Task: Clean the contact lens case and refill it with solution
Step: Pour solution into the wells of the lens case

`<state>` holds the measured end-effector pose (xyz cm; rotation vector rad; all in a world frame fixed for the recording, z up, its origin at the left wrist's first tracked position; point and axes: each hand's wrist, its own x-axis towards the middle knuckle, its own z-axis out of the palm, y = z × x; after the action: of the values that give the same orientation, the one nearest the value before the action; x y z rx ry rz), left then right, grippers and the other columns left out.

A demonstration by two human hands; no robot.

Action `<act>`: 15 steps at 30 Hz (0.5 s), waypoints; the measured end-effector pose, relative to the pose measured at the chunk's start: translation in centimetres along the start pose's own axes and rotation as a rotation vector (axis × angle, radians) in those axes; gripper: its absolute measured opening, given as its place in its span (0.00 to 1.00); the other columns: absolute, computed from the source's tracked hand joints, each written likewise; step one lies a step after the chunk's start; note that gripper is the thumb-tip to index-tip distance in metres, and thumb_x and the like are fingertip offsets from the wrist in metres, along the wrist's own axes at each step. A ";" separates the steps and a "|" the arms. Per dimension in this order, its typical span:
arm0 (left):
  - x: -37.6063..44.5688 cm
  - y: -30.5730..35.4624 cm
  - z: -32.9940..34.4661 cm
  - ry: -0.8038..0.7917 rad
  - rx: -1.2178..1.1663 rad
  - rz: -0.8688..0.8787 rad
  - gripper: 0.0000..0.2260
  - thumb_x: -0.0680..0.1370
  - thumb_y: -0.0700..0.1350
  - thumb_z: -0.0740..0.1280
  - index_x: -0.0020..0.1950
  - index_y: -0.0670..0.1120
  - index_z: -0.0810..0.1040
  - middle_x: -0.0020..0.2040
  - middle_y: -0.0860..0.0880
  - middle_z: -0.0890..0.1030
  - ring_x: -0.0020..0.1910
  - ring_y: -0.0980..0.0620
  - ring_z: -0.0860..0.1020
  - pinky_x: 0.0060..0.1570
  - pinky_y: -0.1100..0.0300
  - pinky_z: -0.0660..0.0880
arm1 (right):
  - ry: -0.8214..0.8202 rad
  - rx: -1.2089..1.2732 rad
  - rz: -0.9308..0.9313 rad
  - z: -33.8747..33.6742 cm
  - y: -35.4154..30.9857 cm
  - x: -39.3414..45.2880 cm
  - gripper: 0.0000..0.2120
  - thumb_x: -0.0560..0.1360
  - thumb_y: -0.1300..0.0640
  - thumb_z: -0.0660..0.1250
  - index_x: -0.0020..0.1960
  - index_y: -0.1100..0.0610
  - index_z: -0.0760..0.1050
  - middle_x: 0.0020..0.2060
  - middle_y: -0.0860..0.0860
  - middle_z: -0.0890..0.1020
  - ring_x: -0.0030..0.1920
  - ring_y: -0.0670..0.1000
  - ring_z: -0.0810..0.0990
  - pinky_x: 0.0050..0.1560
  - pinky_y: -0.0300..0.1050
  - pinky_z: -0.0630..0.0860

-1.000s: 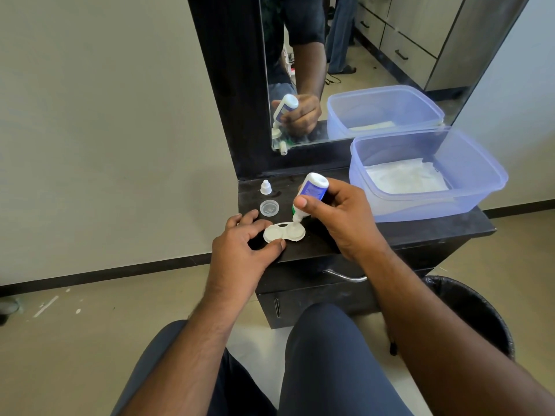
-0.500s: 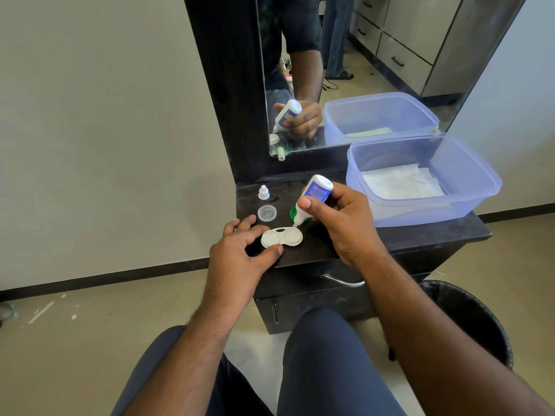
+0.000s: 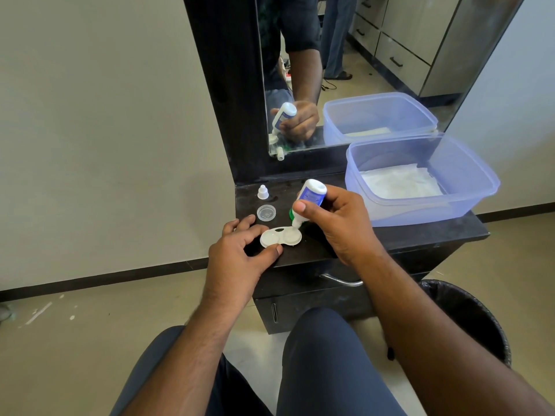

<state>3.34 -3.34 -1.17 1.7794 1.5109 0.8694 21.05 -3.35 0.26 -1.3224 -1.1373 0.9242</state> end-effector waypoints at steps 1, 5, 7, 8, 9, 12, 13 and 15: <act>0.0 0.0 0.0 0.002 -0.003 0.002 0.17 0.70 0.45 0.77 0.58 0.51 0.83 0.68 0.53 0.75 0.69 0.56 0.69 0.66 0.59 0.67 | 0.001 0.000 -0.002 0.0 0.0 0.0 0.13 0.69 0.53 0.75 0.52 0.55 0.81 0.43 0.48 0.85 0.47 0.49 0.84 0.55 0.49 0.80; 0.0 -0.1 0.0 0.001 0.006 0.007 0.17 0.70 0.45 0.77 0.58 0.52 0.83 0.68 0.53 0.75 0.69 0.56 0.70 0.65 0.60 0.66 | 0.001 -0.007 -0.006 0.0 0.1 0.0 0.16 0.68 0.52 0.75 0.53 0.57 0.82 0.43 0.48 0.85 0.47 0.49 0.84 0.55 0.51 0.80; 0.0 0.0 0.0 0.000 0.013 0.005 0.17 0.70 0.45 0.76 0.58 0.52 0.83 0.68 0.53 0.75 0.69 0.55 0.70 0.66 0.58 0.67 | -0.009 -0.017 -0.009 0.1 0.1 -0.1 0.16 0.68 0.52 0.75 0.53 0.57 0.81 0.43 0.48 0.85 0.47 0.49 0.83 0.55 0.51 0.80; 0.0 0.0 -0.1 -0.001 0.016 0.003 0.17 0.70 0.45 0.76 0.58 0.51 0.83 0.68 0.53 0.75 0.69 0.55 0.70 0.67 0.57 0.67 | -0.011 -0.017 -0.009 0.1 0.1 -0.1 0.16 0.68 0.52 0.75 0.53 0.57 0.81 0.43 0.48 0.85 0.47 0.49 0.83 0.55 0.51 0.80; 0.0 0.1 -0.1 -0.001 0.018 0.000 0.17 0.70 0.45 0.76 0.59 0.51 0.83 0.68 0.53 0.75 0.69 0.55 0.70 0.67 0.56 0.68 | -0.012 -0.017 -0.010 0.1 0.1 -0.1 0.17 0.68 0.52 0.75 0.54 0.58 0.81 0.44 0.49 0.85 0.48 0.49 0.83 0.55 0.51 0.80; 0.1 0.1 -0.2 -0.006 0.022 0.001 0.18 0.70 0.46 0.77 0.59 0.51 0.83 0.68 0.53 0.75 0.68 0.55 0.70 0.66 0.58 0.67 | -0.013 0.005 -0.017 0.0 0.0 -0.1 0.14 0.68 0.53 0.75 0.52 0.57 0.82 0.42 0.49 0.85 0.46 0.50 0.83 0.54 0.51 0.80; 0.1 0.2 -0.3 -0.011 0.029 0.002 0.18 0.69 0.46 0.77 0.59 0.51 0.83 0.68 0.53 0.75 0.68 0.55 0.70 0.66 0.59 0.67 | -0.012 0.023 -0.025 0.0 -0.1 -0.1 0.12 0.68 0.54 0.76 0.50 0.56 0.83 0.40 0.48 0.85 0.45 0.49 0.84 0.53 0.50 0.80; 0.3 0.2 -0.4 -0.019 0.056 0.002 0.18 0.69 0.47 0.78 0.58 0.51 0.83 0.67 0.53 0.76 0.67 0.55 0.71 0.65 0.60 0.67 | -0.018 0.058 -0.051 -0.1 -0.2 -0.1 0.08 0.67 0.57 0.76 0.46 0.54 0.83 0.38 0.48 0.86 0.43 0.48 0.84 0.51 0.47 0.80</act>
<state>3.11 -3.08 -0.79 1.8236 1.5357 0.8169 21.09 -3.50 0.47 -1.2352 -1.1447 0.9272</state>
